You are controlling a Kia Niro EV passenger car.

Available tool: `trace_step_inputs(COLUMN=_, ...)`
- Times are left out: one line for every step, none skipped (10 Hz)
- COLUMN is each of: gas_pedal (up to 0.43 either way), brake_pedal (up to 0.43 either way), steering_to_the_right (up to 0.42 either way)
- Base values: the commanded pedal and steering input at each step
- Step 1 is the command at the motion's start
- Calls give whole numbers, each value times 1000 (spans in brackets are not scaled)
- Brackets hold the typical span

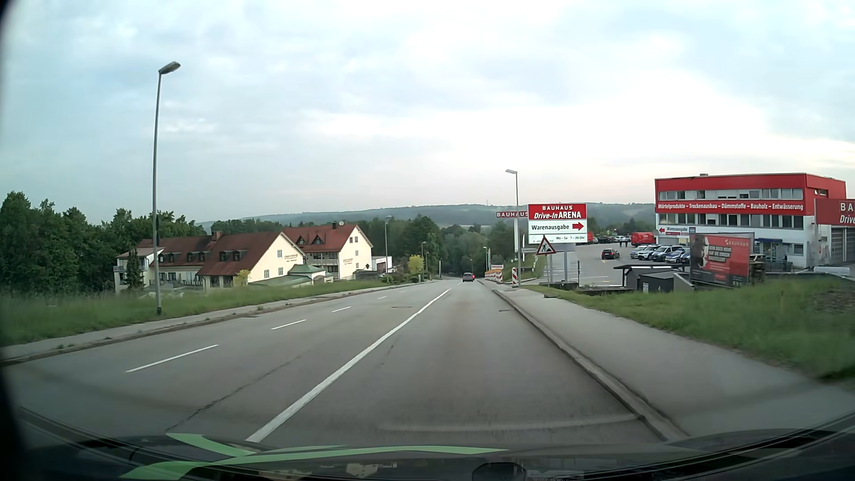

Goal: Follow the waypoints while adhering to traffic rules and regulations

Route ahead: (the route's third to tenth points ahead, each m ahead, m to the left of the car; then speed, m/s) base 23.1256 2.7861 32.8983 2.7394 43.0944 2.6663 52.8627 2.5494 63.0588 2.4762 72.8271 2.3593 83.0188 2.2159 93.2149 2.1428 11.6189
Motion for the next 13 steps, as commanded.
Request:
trace_step_inputs(gas_pedal=0, brake_pedal=91, steering_to_the_right=5)
trace_step_inputs(gas_pedal=0, brake_pedal=85, steering_to_the_right=5)
trace_step_inputs(gas_pedal=0, brake_pedal=85, steering_to_the_right=5)
trace_step_inputs(gas_pedal=0, brake_pedal=85, steering_to_the_right=5)
trace_step_inputs(gas_pedal=0, brake_pedal=91, steering_to_the_right=5)
trace_step_inputs(gas_pedal=0, brake_pedal=91, steering_to_the_right=5)
trace_step_inputs(gas_pedal=0, brake_pedal=98, steering_to_the_right=5)
trace_step_inputs(gas_pedal=0, brake_pedal=98, steering_to_the_right=5)
trace_step_inputs(gas_pedal=0, brake_pedal=98, steering_to_the_right=4)
trace_step_inputs(gas_pedal=0, brake_pedal=98, steering_to_the_right=4)
trace_step_inputs(gas_pedal=0, brake_pedal=98, steering_to_the_right=4)
trace_step_inputs(gas_pedal=0, brake_pedal=104, steering_to_the_right=3)
trace_step_inputs(gas_pedal=0, brake_pedal=104, steering_to_the_right=3)
